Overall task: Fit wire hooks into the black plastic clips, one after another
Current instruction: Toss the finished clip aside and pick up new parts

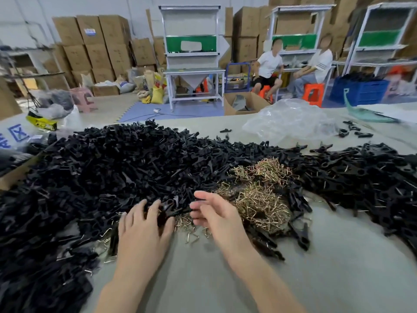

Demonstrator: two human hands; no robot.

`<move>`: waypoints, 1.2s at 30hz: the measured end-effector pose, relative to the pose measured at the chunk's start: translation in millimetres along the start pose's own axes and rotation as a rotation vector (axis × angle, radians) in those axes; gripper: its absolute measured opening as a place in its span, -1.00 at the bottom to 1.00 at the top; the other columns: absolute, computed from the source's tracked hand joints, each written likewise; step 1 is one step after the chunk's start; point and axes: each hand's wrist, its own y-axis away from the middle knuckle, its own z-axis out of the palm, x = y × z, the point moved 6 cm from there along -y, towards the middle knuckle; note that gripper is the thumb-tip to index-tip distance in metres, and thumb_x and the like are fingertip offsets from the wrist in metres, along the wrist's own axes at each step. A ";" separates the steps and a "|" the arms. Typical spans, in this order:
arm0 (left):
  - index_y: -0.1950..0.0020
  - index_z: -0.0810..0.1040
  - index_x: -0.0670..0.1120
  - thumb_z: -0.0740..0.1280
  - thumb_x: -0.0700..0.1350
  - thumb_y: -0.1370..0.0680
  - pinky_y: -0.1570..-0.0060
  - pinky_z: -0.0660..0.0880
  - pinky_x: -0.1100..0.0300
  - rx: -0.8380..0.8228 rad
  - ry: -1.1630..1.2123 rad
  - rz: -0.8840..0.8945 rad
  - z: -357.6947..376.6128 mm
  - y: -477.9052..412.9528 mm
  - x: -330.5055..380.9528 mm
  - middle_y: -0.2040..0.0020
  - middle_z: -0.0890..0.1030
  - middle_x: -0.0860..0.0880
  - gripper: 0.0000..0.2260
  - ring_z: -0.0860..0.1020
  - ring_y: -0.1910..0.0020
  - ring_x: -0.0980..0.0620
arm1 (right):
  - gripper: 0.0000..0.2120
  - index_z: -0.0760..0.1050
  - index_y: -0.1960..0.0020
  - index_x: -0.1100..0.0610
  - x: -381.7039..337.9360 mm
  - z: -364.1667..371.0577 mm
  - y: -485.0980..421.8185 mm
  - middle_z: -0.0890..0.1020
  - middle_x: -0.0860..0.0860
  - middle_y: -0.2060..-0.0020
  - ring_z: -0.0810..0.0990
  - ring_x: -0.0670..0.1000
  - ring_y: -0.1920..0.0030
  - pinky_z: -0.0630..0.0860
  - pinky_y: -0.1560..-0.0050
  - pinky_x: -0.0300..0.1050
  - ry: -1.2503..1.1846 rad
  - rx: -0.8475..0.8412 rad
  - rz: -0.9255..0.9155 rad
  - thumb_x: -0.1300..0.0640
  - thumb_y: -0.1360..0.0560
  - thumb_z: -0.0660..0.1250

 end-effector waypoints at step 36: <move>-0.40 0.47 -0.01 0.26 -0.25 -0.63 -0.15 0.32 0.19 -0.024 0.249 0.004 -10.7 -11.6 -8.9 -0.22 0.50 0.00 -0.65 0.34 -0.17 0.05 | -0.73 0.53 -0.29 -0.03 5.0 2.5 -6.4 0.38 -0.13 -0.02 0.41 -0.09 -0.06 0.33 -0.14 -0.24 1.252 0.012 -0.397 -0.03 -0.61 0.33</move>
